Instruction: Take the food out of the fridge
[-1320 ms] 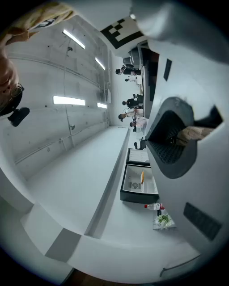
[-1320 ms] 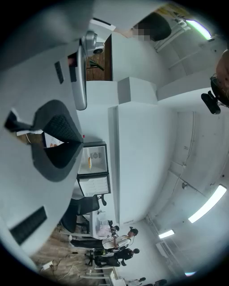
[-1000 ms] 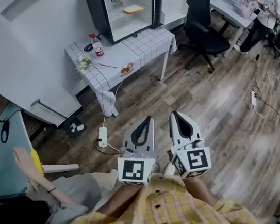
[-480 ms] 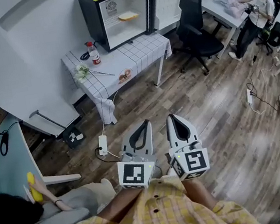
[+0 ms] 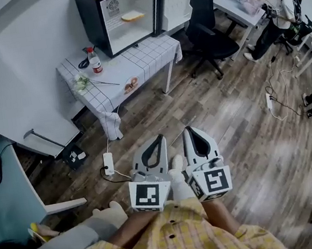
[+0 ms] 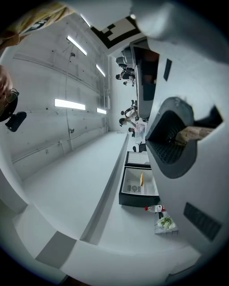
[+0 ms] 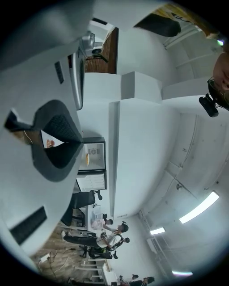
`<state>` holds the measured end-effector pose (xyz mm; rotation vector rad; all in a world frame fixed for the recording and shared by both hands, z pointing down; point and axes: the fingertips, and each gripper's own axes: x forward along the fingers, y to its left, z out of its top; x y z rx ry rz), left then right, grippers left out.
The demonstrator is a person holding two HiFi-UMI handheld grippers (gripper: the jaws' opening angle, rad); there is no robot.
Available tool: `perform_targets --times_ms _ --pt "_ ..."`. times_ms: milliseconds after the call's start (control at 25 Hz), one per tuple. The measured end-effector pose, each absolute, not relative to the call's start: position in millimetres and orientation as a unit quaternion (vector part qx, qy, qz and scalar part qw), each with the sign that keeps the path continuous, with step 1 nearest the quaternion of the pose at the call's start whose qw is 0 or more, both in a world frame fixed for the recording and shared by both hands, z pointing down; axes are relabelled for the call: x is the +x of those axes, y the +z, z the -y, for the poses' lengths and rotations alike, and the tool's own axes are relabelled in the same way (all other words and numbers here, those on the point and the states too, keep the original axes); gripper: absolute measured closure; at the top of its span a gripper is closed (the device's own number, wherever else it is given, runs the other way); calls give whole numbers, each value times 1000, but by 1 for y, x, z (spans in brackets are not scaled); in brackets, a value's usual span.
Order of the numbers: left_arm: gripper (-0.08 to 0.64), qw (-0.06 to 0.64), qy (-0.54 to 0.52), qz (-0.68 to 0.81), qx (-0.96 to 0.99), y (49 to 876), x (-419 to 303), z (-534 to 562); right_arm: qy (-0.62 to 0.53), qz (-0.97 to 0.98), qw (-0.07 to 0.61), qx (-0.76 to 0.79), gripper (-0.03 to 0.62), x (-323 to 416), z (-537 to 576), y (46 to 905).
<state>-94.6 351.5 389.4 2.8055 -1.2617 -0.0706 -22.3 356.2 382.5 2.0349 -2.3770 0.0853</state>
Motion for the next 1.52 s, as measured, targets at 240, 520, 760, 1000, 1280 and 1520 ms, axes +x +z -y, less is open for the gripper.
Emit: perform_targets --times_ms 240,520,760,1000,1280,1520 --pt "555 30 -16 418 908 396 -81 -313 25 760 1 649 586 -4 -315 388" --pt "555 35 -16 429 902 401 -51 -245 31 768 5 639 586 28 -247 398" --pt "555 34 -20 436 899 397 -13 -176 34 773 6 634 586 64 -180 398" --pt "555 31 -15 451 892 393 20 -116 40 782 6 622 586 97 -121 393" --pt "555 35 -9 480 876 390 45 -64 44 800 4 599 586 123 -68 393" --pt "555 39 -4 493 869 388 55 -45 52 807 0 589 586 134 -46 391"
